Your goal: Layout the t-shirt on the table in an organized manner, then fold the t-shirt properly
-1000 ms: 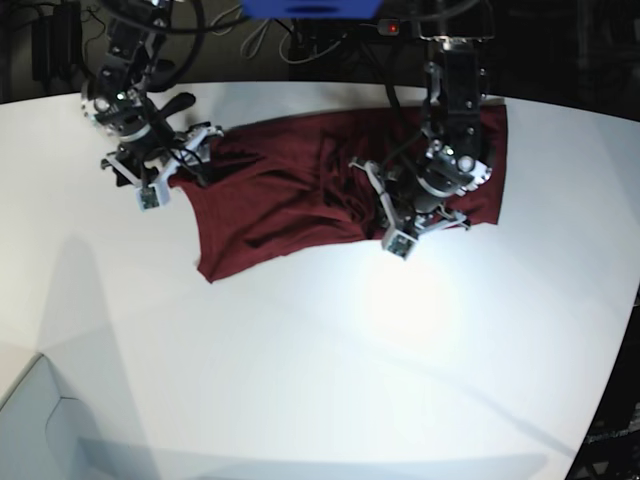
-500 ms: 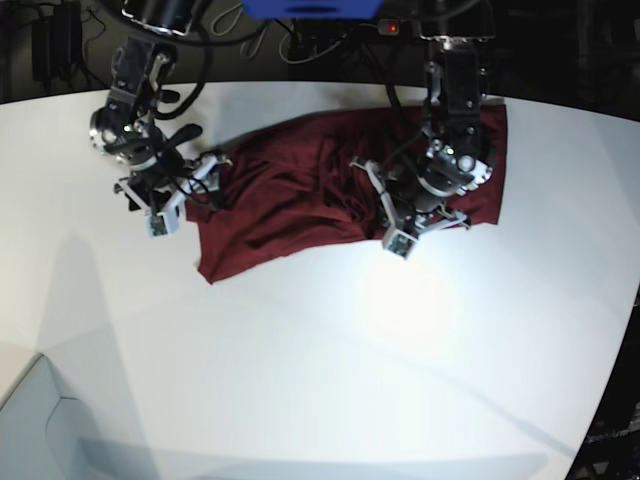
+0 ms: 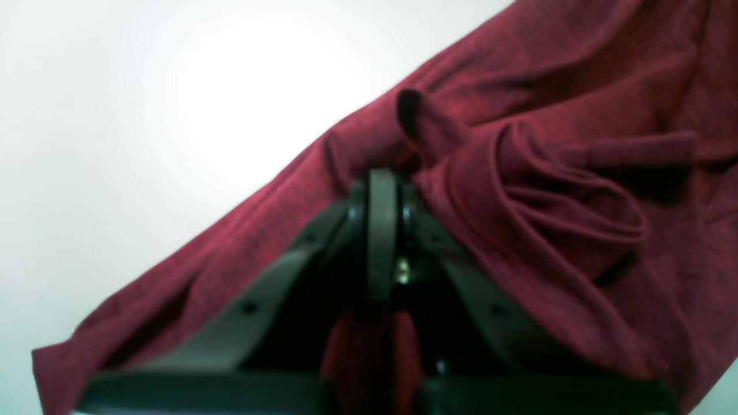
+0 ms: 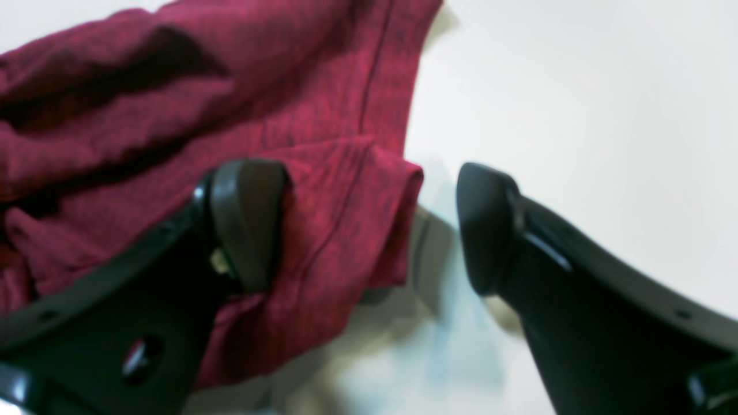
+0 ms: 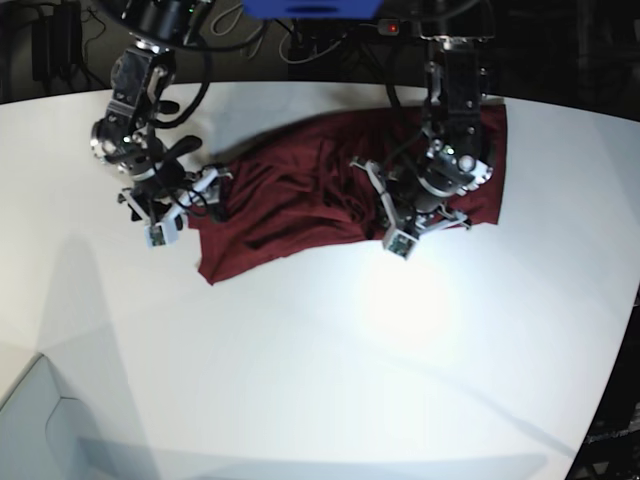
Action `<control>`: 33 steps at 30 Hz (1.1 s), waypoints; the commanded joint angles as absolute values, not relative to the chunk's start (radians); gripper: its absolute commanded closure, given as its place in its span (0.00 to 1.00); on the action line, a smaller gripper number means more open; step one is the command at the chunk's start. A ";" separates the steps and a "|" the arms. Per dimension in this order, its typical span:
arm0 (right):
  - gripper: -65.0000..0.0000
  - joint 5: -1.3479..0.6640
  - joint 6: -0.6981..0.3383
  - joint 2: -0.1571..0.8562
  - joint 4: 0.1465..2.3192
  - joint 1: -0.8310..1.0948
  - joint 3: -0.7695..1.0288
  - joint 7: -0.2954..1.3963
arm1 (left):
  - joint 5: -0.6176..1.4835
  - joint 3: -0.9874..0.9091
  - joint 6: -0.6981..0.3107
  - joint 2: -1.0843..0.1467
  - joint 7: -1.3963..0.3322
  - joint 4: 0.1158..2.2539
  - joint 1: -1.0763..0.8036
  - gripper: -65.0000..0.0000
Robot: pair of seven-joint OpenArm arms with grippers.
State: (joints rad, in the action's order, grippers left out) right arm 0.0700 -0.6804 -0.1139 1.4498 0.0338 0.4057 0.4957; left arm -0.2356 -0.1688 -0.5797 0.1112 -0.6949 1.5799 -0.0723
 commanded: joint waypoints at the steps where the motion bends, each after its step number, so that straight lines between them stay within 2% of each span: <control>1: 0.28 0.077 -0.685 -0.119 1.442 0.038 0.406 0.535 | -0.222 -0.168 -0.576 0.113 -0.676 1.612 -0.059 1.00; 9: 0.29 0.076 -0.685 -0.120 1.357 0.033 0.386 0.535 | -0.222 -0.168 -0.576 0.119 -0.676 1.647 -0.053 1.00; 11: 0.32 0.076 -0.685 -0.117 1.349 0.035 0.364 0.530 | -0.220 -0.170 -0.576 0.119 -0.676 1.666 -0.051 1.00; 14: 0.44 0.076 -0.685 -0.116 1.348 0.041 0.331 0.530 | -0.220 -0.170 -0.576 0.119 -0.676 1.705 -0.051 1.00; 17: 0.60 0.076 -0.685 -0.116 1.348 0.042 0.308 0.535 | -0.228 -0.182 -0.576 0.113 -0.676 1.748 -0.053 1.00; 25: 1.00 0.081 -0.685 -0.113 1.346 0.044 0.300 0.535 | -0.222 -0.473 -0.587 0.113 -0.676 1.767 -0.058 1.00; 29: 1.00 0.081 -0.685 -0.113 1.349 0.041 0.300 0.536 | -0.222 -0.630 -0.588 0.107 -0.676 1.736 -0.059 1.00; 33: 1.00 0.077 -0.687 -0.114 1.392 0.042 0.300 0.535 | -0.220 -0.696 -0.588 0.044 -0.677 1.696 -0.094 1.00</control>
State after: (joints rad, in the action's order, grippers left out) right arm 0.0303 -0.6834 -0.1143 1.3903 0.0338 0.3004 0.4736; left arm -0.2283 -0.6945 -0.5884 0.0490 -0.6952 1.6825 -0.0975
